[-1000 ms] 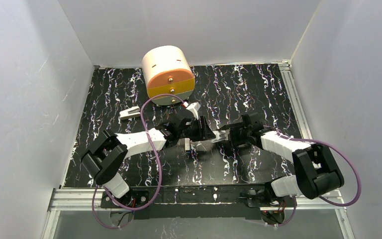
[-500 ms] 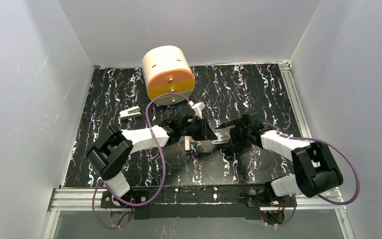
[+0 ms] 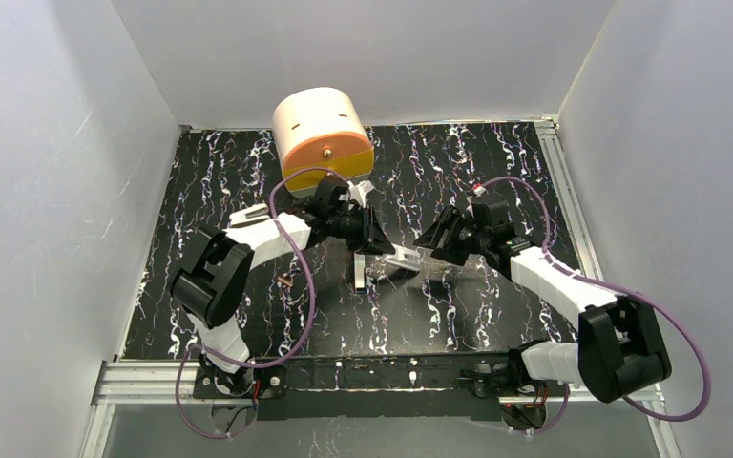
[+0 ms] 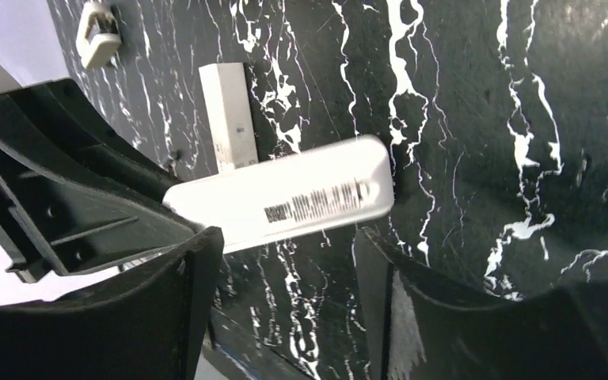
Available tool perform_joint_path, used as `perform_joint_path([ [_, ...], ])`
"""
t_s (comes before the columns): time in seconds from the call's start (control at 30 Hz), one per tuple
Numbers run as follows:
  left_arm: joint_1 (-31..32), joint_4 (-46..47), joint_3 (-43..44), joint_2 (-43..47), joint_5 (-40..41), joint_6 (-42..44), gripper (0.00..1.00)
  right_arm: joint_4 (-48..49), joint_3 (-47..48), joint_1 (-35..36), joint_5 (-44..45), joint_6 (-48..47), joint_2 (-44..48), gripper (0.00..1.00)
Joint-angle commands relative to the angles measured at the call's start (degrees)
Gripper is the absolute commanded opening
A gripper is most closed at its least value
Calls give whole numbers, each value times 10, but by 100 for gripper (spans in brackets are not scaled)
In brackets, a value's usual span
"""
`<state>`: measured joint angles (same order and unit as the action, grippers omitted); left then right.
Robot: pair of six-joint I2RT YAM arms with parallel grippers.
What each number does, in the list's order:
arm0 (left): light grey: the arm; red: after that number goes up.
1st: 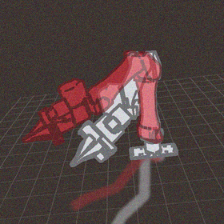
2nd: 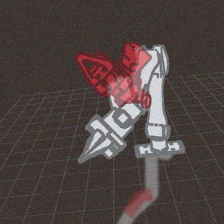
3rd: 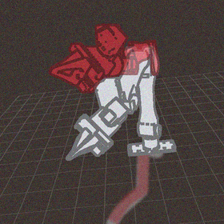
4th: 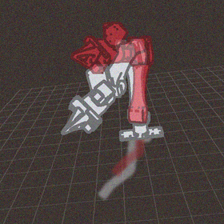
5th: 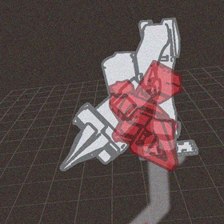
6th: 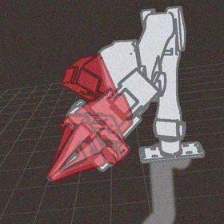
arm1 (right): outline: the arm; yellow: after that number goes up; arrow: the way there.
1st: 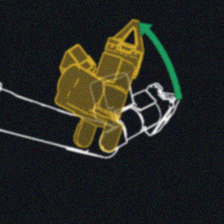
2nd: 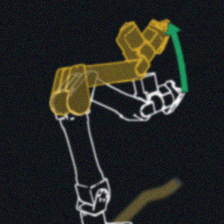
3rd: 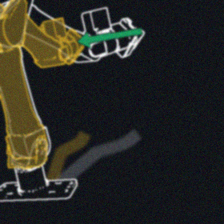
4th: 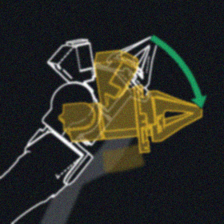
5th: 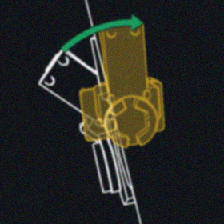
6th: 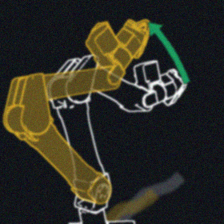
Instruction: Load the batteries into the remote control
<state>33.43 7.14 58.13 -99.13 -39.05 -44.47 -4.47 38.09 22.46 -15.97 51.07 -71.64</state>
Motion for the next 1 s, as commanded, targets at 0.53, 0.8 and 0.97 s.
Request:
perform_joint_path([
  [0.53,4,-124,4,-22,-6,65,0,110,-25,-2,-94,-137,-94,54],
  [0.8,4,-122,-4,-21,8,62,0,103,-25,-3,-92,-127,-120,54],
  [0.97,4,-113,-6,-26,12,53,0,105,-34,-3,-97,-123,-120,58],
])
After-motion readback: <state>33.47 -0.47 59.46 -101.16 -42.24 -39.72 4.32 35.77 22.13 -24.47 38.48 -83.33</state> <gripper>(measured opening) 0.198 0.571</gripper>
